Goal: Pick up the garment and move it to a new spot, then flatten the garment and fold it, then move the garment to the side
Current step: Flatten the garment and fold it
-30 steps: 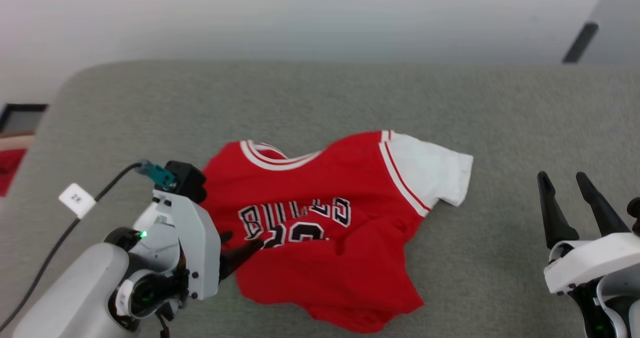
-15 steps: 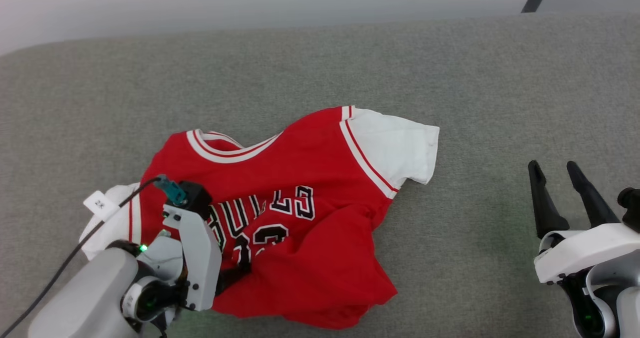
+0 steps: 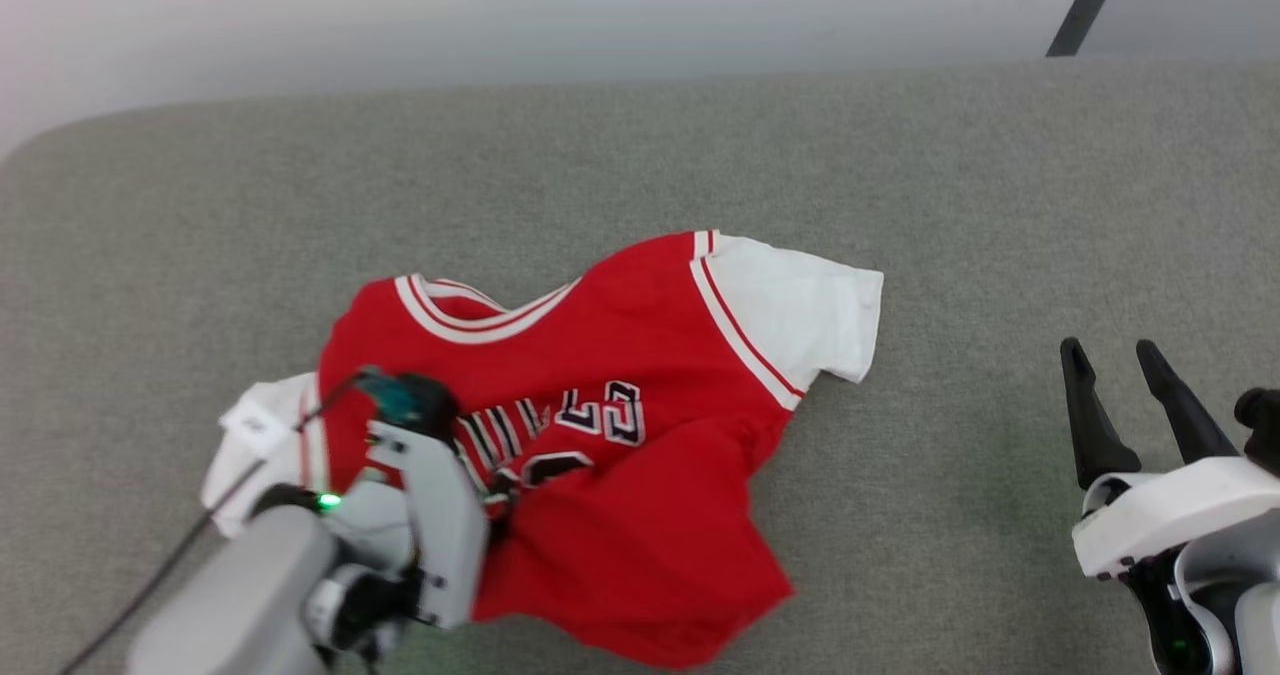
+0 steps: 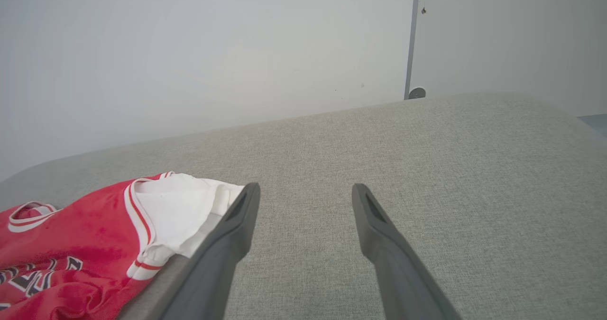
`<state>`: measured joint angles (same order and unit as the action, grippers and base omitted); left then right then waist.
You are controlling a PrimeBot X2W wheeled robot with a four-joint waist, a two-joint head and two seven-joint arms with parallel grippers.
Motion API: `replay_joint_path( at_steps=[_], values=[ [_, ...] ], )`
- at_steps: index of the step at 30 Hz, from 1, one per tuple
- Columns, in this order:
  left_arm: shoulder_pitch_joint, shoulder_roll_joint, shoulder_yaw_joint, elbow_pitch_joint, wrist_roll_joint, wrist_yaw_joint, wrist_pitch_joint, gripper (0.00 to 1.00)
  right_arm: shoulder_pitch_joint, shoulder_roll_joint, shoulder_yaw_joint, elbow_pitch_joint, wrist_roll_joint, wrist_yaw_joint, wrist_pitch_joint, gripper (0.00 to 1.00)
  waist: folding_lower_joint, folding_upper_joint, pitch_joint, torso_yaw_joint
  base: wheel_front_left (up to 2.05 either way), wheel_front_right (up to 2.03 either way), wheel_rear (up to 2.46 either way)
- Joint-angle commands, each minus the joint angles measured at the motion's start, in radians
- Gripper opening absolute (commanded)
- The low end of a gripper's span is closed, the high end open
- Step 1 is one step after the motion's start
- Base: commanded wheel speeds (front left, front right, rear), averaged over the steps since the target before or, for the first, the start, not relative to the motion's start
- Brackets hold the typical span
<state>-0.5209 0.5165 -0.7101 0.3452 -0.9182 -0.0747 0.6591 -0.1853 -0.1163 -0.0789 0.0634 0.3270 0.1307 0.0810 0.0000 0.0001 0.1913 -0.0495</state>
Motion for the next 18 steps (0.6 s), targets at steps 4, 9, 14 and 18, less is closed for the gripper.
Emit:
replay_joint_path(
  at_steps=[4,9,14,18],
  values=[
    [0.019,-0.047,-0.039,-0.054,0.015,0.002,0.007,0.0,0.023,-0.006,-0.008,-0.003,-0.01,0.0,0.01,1.0,0.0,-0.0001,-0.04,0.03,0.0,0.0,0.0],
    [0.033,-0.076,-0.07,-0.152,0.019,0.023,0.027,0.0,0.035,-0.005,-0.012,-0.015,-0.015,0.0,0.022,1.0,0.0,-0.0001,-0.056,0.049,0.0,0.0,0.0],
    [0.06,-0.087,-0.099,-0.221,0.021,0.039,0.05,0.0,0.042,0.0,-0.012,-0.025,-0.016,0.0,0.029,1.0,0.0,-0.0001,-0.059,0.057,0.0,0.0,0.0],
    [0.086,-0.091,-0.116,-0.238,0.021,0.049,0.047,0.0,0.049,0.005,-0.013,-0.028,-0.016,0.0,0.034,1.0,0.0,-0.0001,-0.059,0.057,0.0,0.0,0.0]
  ],
)
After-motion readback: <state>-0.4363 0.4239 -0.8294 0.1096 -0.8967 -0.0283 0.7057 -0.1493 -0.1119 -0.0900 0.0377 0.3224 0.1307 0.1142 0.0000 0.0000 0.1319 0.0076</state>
